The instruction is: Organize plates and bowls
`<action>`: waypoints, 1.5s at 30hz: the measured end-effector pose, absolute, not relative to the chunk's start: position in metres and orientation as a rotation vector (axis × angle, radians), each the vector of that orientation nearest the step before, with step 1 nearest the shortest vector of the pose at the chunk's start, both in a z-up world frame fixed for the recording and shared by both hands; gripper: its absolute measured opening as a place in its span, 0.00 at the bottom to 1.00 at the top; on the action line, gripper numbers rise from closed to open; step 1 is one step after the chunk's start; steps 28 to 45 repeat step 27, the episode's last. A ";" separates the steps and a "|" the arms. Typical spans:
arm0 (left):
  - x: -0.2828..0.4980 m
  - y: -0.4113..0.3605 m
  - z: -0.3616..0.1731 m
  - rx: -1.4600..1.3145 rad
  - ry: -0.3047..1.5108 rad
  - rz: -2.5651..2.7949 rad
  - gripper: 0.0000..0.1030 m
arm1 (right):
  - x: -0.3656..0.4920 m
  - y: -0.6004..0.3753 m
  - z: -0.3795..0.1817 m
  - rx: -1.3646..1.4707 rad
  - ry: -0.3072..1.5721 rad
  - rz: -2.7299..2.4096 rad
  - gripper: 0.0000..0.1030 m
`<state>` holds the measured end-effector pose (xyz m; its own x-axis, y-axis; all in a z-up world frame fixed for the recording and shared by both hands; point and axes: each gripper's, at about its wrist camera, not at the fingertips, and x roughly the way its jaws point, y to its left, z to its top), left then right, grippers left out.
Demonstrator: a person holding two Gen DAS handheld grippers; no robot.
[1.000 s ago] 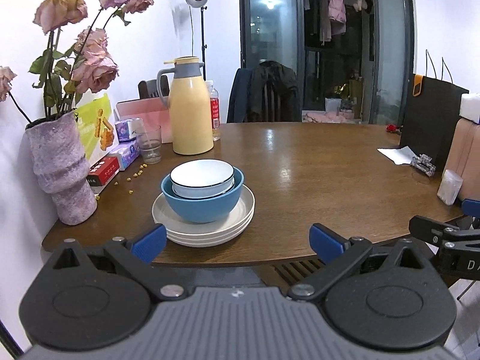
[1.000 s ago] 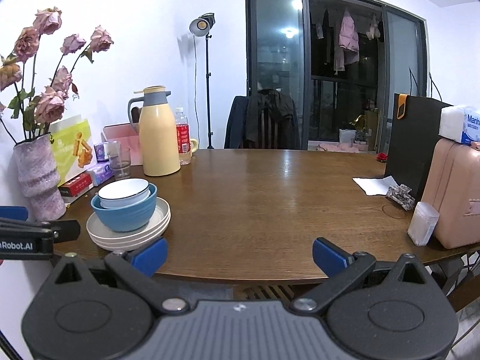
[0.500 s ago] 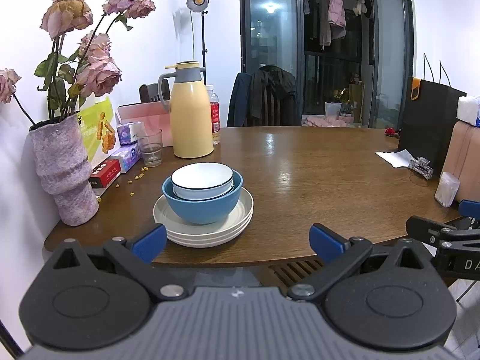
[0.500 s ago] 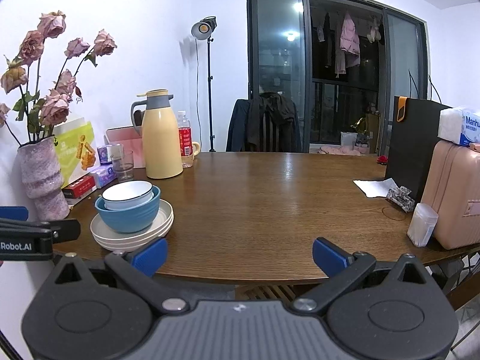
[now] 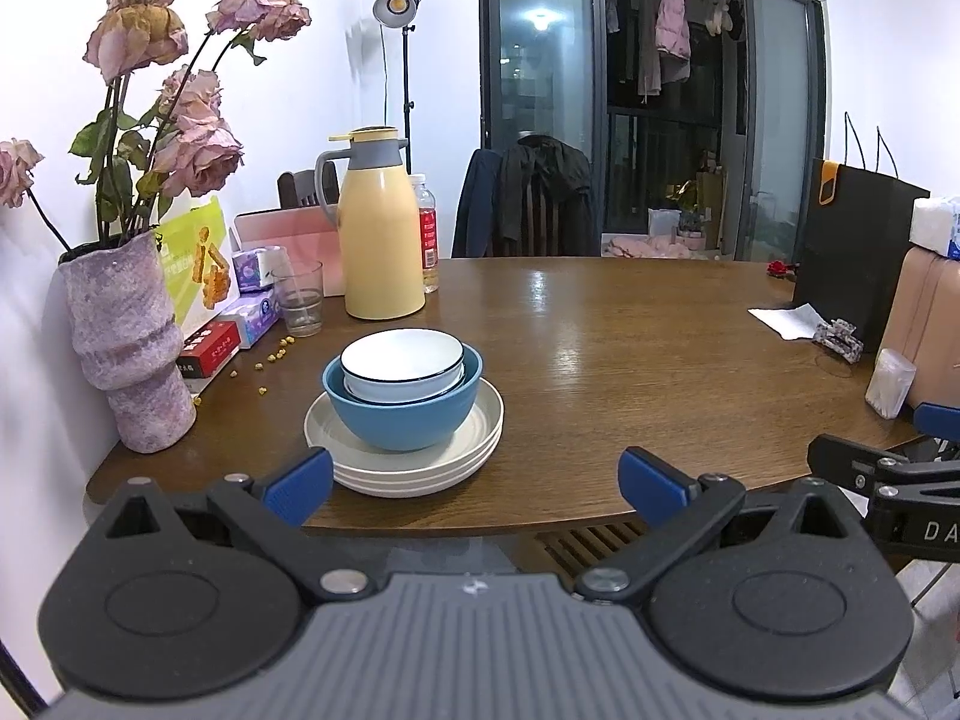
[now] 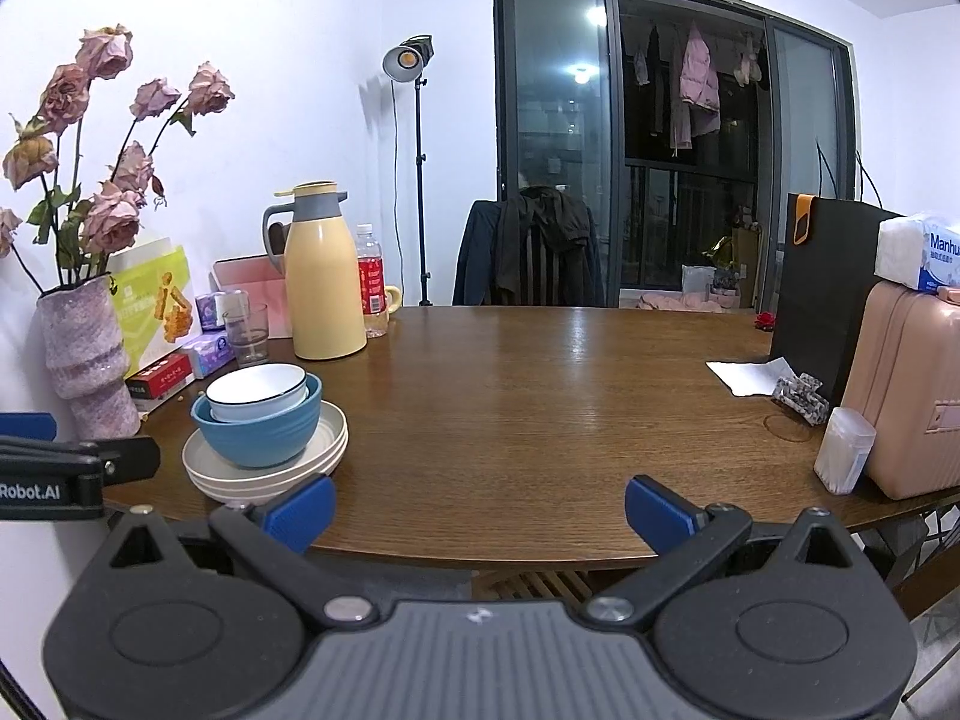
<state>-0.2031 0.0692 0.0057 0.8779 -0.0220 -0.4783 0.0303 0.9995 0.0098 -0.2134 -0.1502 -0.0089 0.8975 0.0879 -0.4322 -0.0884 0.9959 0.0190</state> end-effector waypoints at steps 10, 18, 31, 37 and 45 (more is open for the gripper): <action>-0.204 0.069 0.007 0.015 0.492 -0.028 1.00 | -0.214 -0.149 -0.008 -0.003 0.447 0.093 1.00; -0.206 0.069 0.006 0.007 0.494 -0.037 1.00 | -0.213 -0.149 -0.008 -0.006 0.450 0.103 1.00; -0.207 0.072 0.005 -0.009 0.496 -0.026 1.00 | -0.210 -0.147 -0.008 -0.011 0.455 0.115 1.00; -0.207 0.072 0.005 -0.009 0.496 -0.026 1.00 | -0.210 -0.147 -0.008 -0.011 0.455 0.115 1.00; -0.207 0.072 0.005 -0.009 0.496 -0.026 1.00 | -0.210 -0.147 -0.008 -0.011 0.455 0.115 1.00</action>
